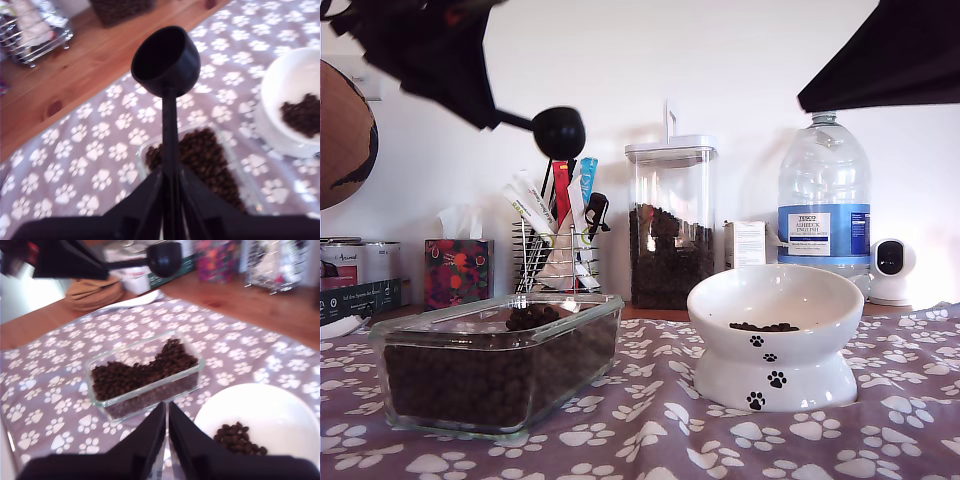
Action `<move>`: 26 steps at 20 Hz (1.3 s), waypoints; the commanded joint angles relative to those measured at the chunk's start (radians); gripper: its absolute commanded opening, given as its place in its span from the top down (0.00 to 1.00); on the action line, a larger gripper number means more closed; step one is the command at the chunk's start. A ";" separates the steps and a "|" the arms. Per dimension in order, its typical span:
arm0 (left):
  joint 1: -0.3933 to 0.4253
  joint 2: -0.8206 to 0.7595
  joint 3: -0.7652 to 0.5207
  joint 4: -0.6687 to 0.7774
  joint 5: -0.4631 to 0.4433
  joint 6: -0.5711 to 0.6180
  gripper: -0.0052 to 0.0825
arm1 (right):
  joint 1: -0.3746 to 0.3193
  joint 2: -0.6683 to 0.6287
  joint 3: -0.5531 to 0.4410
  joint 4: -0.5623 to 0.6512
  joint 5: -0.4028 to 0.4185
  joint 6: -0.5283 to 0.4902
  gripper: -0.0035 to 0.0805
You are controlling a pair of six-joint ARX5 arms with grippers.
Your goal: Measure one spoon of cat food and pour it into the food bowl
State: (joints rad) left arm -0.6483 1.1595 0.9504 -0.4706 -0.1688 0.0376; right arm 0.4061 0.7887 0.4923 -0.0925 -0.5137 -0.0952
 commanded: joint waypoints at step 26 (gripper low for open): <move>-0.109 -0.028 -0.406 0.206 -0.128 0.121 0.61 | 0.020 0.060 0.014 0.079 -0.031 0.045 0.97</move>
State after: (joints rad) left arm -0.7574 1.1301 0.5350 -0.2741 -0.2970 0.1505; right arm 0.4210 0.8448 0.4919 -0.0170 -0.5407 -0.0528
